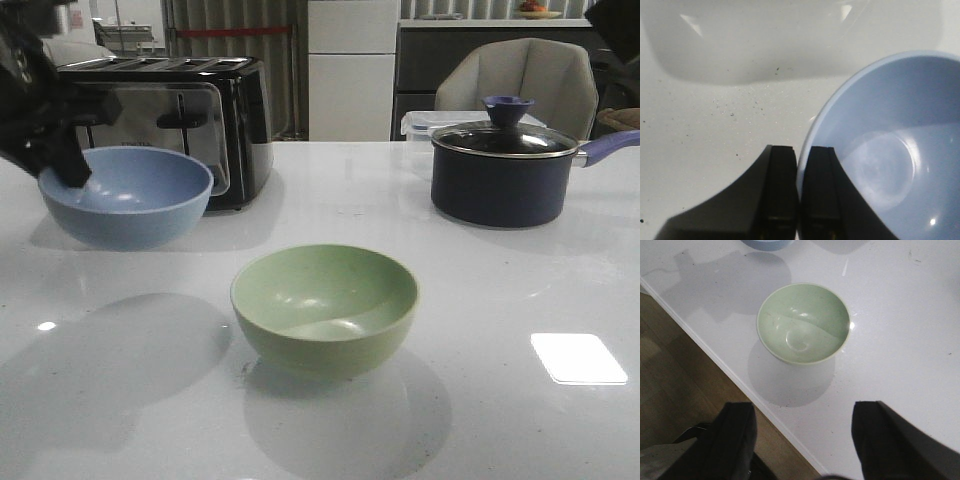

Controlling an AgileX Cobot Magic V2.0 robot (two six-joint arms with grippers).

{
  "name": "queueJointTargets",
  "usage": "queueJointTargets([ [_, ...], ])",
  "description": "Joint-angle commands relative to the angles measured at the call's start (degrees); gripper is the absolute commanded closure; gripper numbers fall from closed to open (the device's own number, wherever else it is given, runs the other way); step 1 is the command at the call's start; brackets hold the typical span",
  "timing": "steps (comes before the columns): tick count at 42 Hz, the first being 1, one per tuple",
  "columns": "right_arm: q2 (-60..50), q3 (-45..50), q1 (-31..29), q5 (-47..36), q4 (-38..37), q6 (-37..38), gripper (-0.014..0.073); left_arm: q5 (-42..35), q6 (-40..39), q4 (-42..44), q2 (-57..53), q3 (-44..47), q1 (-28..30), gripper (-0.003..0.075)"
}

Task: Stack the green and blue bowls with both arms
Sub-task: 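Lift the blue bowl with the left gripper over the green bowl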

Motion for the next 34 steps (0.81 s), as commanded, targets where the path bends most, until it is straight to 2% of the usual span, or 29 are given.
queueJointTargets([
  [1, -0.06, -1.52, 0.09, -3.6, -0.43, -0.62, 0.0071, 0.2, 0.34, -0.65, -7.0, -1.71, -1.97, 0.0627],
  [11, -0.06, -1.52, 0.09, -3.6, -0.43, -0.62, 0.0071, 5.39, 1.67, -2.4, -10.76, -3.62, -10.4, 0.0627],
  [19, -0.06, -1.52, 0.09, -3.6, -0.43, -0.62, 0.0071, 5.37, 3.14, -6.54, -9.23, -5.74, -17.5, 0.0627],
  [25, -0.06, -1.52, 0.09, -3.6, -0.43, -0.62, 0.0071, 4.83, 4.62, -10.35, -6.82, -6.67, -19.94, 0.0627],
  [34, -0.06, -1.52, 0.09, -3.6, -0.48, -0.62, 0.0071, 3.71, 4.62, -12.41, -2.37, -6.77, -20.54, 0.0627],
])
